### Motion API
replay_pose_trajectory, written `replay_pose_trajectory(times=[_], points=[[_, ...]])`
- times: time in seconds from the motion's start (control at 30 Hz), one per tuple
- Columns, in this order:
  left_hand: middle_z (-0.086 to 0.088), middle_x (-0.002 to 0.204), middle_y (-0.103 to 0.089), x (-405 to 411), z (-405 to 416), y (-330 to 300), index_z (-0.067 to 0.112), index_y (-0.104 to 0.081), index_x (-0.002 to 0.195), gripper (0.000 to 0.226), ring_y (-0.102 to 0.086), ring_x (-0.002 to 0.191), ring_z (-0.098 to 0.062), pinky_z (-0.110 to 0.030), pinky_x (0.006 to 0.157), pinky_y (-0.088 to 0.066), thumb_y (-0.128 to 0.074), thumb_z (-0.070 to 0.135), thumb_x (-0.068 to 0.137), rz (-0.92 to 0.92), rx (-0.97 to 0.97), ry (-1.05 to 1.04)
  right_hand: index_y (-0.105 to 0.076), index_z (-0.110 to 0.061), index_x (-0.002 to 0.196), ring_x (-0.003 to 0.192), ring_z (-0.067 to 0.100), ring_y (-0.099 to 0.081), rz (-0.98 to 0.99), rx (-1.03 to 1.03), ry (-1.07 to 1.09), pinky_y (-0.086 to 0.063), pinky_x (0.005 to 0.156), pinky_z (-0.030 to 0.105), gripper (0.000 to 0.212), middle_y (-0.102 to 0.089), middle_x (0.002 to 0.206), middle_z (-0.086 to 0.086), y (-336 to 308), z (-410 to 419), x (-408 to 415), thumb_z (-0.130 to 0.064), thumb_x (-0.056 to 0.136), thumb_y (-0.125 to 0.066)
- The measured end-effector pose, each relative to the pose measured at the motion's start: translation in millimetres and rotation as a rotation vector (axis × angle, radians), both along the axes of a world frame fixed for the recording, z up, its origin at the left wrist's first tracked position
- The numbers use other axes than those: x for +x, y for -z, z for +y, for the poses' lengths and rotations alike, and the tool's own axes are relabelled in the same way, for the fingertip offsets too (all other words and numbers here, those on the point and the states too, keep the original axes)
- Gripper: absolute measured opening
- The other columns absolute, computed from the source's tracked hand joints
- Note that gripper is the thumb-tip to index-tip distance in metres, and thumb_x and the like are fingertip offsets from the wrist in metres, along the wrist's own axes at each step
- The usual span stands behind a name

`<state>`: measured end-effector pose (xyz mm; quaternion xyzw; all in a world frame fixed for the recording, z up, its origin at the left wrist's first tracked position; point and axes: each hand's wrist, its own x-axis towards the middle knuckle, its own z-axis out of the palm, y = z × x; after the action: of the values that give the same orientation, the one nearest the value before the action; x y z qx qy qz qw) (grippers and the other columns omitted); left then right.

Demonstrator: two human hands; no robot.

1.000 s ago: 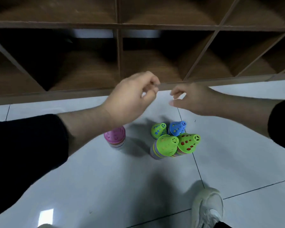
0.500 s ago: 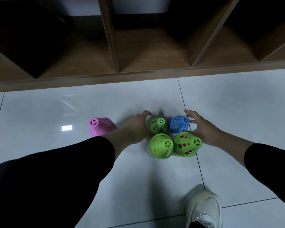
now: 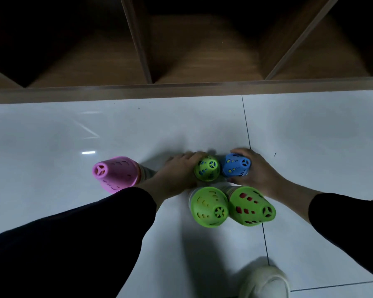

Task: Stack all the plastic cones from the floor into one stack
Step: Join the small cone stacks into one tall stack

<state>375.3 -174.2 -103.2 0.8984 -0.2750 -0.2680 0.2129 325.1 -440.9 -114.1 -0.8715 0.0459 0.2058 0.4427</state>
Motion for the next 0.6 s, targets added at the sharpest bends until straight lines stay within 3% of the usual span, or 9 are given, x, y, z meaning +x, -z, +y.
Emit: replay_pose_trajectory(times=[0.1,0.33,0.6], points=[[0.004,0.148,-0.047,2,-8,8,0.033,-0.029,0.149,0.092,-0.040,0.136,-0.024,-0.040,0.107,-0.031,-0.071,0.066,0.074,-0.051,-0.018,-0.008,-0.052,-0.036,0.129,0.114,0.020,-0.057,-0.044,-0.096,-0.051,-0.051,0.096,0.044,0.085,-0.058,0.123,-0.013,-1,1,2,-0.062,0.055,-0.085],[-0.001,0.137,-0.053,1,-15,18,0.024,-0.038,0.143,0.086,-0.046,0.124,-0.026,-0.038,0.099,-0.037,-0.079,0.049,0.071,-0.147,-0.028,0.011,-0.051,-0.029,0.128,0.112,0.014,-0.053,-0.149,-0.157,-0.084,-0.049,0.097,0.036,0.077,-0.053,0.121,-0.007,2,3,2,-0.037,0.064,-0.093],[-0.008,0.138,-0.048,9,-21,17,0.014,-0.037,0.147,0.092,-0.047,0.119,-0.028,-0.036,0.099,-0.039,-0.082,0.039,0.071,-0.125,-0.021,0.046,-0.049,-0.030,0.127,0.113,0.005,-0.053,-0.165,-0.096,-0.089,-0.050,0.097,0.027,0.077,-0.047,0.122,-0.010,4,1,10,-0.028,0.064,-0.093]])
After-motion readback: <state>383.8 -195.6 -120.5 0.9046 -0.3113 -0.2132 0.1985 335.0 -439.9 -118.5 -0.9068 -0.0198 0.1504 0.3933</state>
